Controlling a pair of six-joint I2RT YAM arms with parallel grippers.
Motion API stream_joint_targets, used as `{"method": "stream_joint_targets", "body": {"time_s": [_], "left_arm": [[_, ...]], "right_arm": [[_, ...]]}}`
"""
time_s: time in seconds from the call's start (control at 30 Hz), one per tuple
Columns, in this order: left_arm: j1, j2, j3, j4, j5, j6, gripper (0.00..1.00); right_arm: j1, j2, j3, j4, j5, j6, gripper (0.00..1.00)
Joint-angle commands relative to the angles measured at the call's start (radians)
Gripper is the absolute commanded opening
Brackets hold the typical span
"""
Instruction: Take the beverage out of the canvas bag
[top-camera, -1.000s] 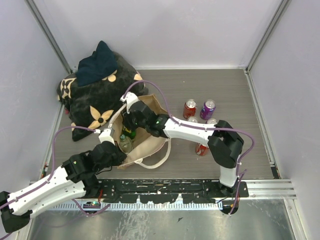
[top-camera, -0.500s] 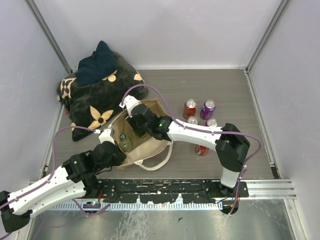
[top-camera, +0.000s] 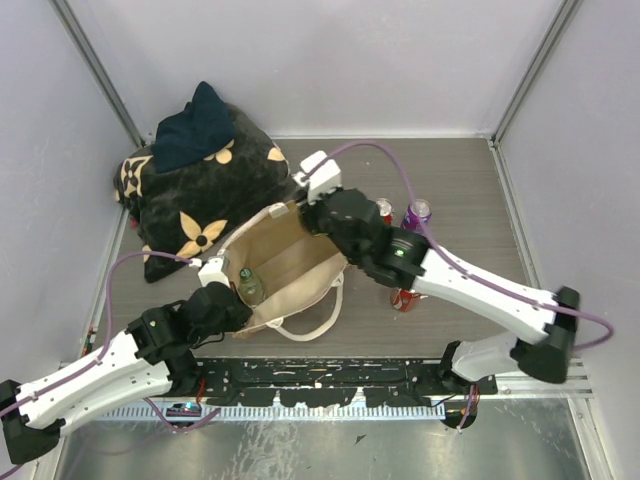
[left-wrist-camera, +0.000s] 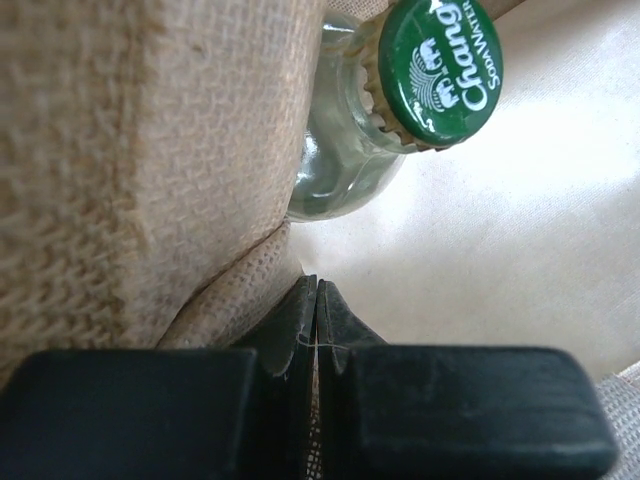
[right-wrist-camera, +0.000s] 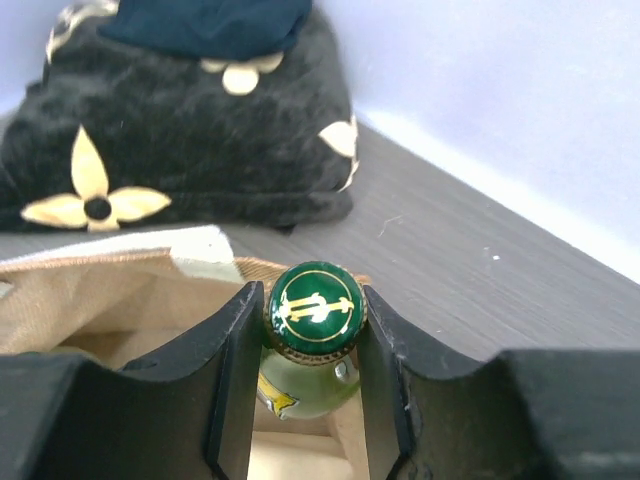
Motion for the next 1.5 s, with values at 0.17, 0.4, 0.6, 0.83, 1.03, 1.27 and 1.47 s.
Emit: {"method": "stream_joint_targets", "body": {"time_s": [0.17,0.4,0.6,0.83,1.03,1.27,1.47], "left_arm": [[0.001,0.036,-0.015,-0.106,-0.029,0.003,0.10],[0.001,0.045,-0.013,-0.105,-0.032,0.004,0.10],[0.001,0.061,-0.011,-0.105,-0.035,0.005,0.10],[0.001,0.063,-0.010,-0.105,-0.036,0.005,0.11],[0.000,0.049,-0.011,-0.106,-0.044,0.003,0.10],[0.000,0.045,-0.012,-0.105,-0.047,-0.001,0.11],[0.000,0.044,-0.012,-0.106,-0.048,-0.003,0.11]], "right_arm": [[0.001,-0.367,-0.020,0.123,0.233,-0.036,0.01],[0.001,-0.456,-0.044,0.046,0.398,-0.042,0.01],[0.001,-0.484,-0.119,-0.083,0.435,0.084,0.00],[0.000,-0.509,-0.254,-0.184,0.350,0.269,0.01],[0.001,-0.523,-0.386,-0.188,0.281,0.401,0.01],[0.001,-0.512,-0.496,-0.129,0.236,0.459,0.00],[-0.001,-0.533,-0.605,-0.056,0.261,0.480,0.00]]}}
